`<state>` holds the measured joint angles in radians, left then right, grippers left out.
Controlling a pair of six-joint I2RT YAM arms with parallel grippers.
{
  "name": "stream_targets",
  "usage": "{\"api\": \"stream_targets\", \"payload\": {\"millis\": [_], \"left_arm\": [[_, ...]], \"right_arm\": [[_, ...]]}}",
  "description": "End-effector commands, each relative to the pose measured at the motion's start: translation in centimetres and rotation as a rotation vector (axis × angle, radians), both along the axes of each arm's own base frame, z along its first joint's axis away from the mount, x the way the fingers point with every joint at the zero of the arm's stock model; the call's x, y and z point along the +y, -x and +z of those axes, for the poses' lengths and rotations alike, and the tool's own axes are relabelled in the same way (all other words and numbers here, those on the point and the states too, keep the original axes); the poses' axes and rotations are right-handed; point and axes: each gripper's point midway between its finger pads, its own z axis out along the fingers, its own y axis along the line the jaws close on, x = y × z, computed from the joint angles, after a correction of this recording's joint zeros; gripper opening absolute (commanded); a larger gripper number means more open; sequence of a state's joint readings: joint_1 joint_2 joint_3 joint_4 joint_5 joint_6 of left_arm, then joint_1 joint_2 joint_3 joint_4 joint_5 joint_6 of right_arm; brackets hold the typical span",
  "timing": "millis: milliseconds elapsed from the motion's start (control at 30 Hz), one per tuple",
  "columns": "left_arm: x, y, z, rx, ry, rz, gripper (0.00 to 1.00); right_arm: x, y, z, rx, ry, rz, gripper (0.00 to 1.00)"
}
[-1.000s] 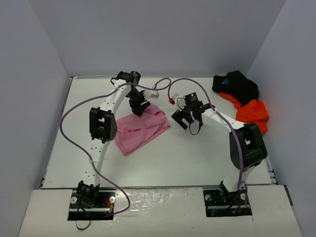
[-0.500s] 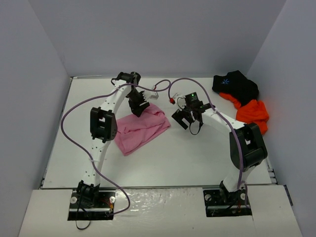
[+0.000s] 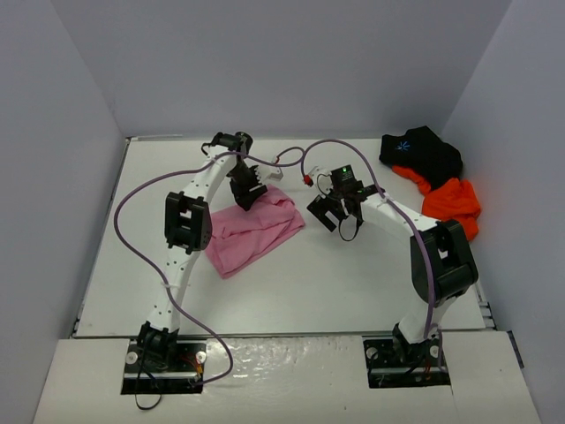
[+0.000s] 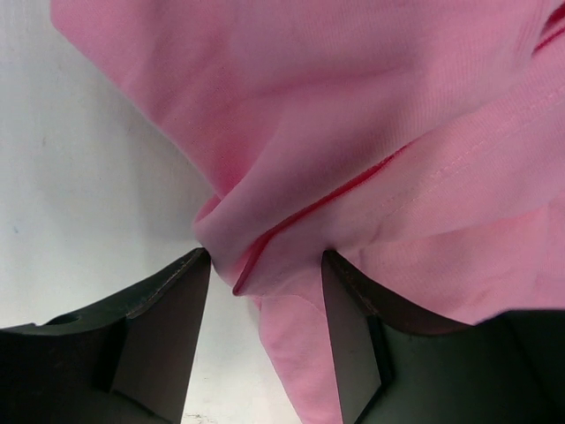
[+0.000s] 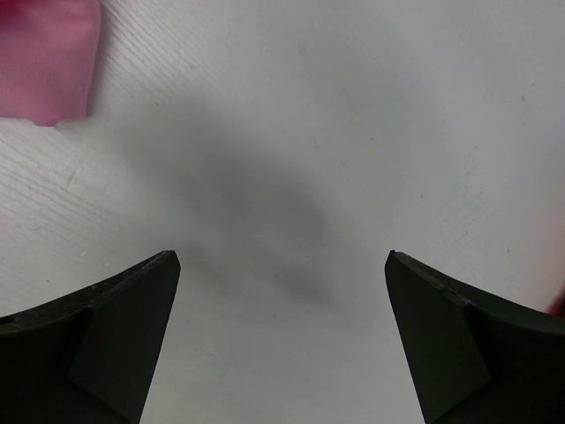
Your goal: Fold and stack the t-shirts
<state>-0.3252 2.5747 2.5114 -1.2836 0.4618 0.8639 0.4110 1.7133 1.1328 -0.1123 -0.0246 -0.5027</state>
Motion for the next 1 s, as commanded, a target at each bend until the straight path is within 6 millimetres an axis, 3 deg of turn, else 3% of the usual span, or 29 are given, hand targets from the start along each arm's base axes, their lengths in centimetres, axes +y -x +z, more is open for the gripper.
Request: {"api": "stream_targets", "payload": {"millis": [0,100,200,267,667,967], "left_arm": [[-0.1,-1.0,3.4,-0.082,0.033,-0.024,0.50],[-0.4,-0.2,3.9,-0.069,0.041,-0.037,0.43],[-0.5,0.3,4.8,-0.080,0.045,-0.045,0.22],[-0.6,0.5,5.3,-0.088,0.051,-0.042,0.16],[-2.5,2.5,7.8,-0.120,0.044,-0.074,0.18],[-3.2,2.3,8.8,-0.181,0.014,-0.074,0.21]], "right_arm": [[0.0,-1.7,1.5,-0.064,-0.008,-0.020,1.00],[-0.1,-1.6,1.3,-0.060,-0.005,-0.018,1.00],[-0.1,-1.6,1.1,-0.058,-0.003,-0.017,1.00],[-0.1,-1.6,1.2,-0.058,-0.003,-0.017,1.00],[-0.5,-1.4,1.6,-0.069,-0.005,-0.018,1.00],[-0.1,-1.4,1.6,-0.062,-0.033,-0.013,1.00]]}}
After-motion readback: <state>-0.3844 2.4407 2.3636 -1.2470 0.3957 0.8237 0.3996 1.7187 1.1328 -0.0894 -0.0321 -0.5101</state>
